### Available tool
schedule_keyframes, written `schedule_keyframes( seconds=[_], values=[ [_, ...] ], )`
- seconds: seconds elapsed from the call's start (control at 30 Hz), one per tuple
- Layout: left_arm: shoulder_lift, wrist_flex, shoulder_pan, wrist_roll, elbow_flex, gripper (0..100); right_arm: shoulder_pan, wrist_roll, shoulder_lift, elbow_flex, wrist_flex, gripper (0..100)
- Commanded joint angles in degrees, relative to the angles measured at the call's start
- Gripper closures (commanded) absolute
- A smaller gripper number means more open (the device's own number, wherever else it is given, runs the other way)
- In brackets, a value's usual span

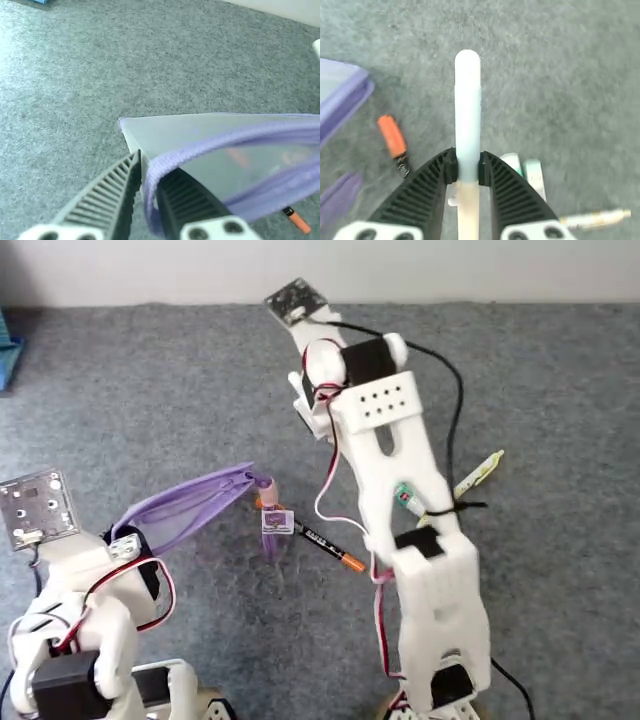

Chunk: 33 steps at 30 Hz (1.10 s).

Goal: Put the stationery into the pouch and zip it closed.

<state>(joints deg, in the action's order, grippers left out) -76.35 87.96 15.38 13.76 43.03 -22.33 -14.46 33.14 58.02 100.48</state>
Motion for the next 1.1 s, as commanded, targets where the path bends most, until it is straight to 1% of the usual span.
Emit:
schedule_keyframes(
  seconds=[0.0, 0.17, 0.3, 0.43, 0.57, 0.67, 0.77, 0.97, 1.07],
  values=[
    [1.05, -0.18, -0.44, 0.44, -2.59, 99, -0.4, 3.78, -17.36, -11.6, 2.51, 99.1],
    [4.13, -0.18, -0.44, 0.62, -2.77, 99, -0.57, 5.45, -33.45, -26.2, 2.42, 99.1],
    [10.29, -0.18, -0.44, 0.7, -4.97, 99, -0.66, 10.99, -44.53, -34.02, 2.33, 99.1],
    [14.24, -0.18, -0.44, 0.7, -8.04, 99, -0.66, 14.33, -53.85, -39.3, 2.24, 99.1],
    [16.88, -0.35, -0.44, 0.7, -8.84, 99, -2.24, 22.07, -62.37, -44.92, 1.8, 99.1],
    [18.55, -0.53, -0.44, 0.7, -8.92, 99, -4.53, 27.16, -69.23, -52.31, -1.98, 99.1],
    [19.52, -0.53, -0.44, 0.7, -8.92, 99, -7.96, 28.48, -76.79, -61.98, -11.38, 99.1],
    [19.78, -0.53, -0.44, 0.7, -8.66, 99, -16.13, 28.4, -89.8, -85.36, -44.44, 99.1],
    [19.78, -0.44, -0.35, 0.7, -8.57, 99, -21.32, 28.4, -92.26, -92.66, -58.33, 99.1]
  ],
)
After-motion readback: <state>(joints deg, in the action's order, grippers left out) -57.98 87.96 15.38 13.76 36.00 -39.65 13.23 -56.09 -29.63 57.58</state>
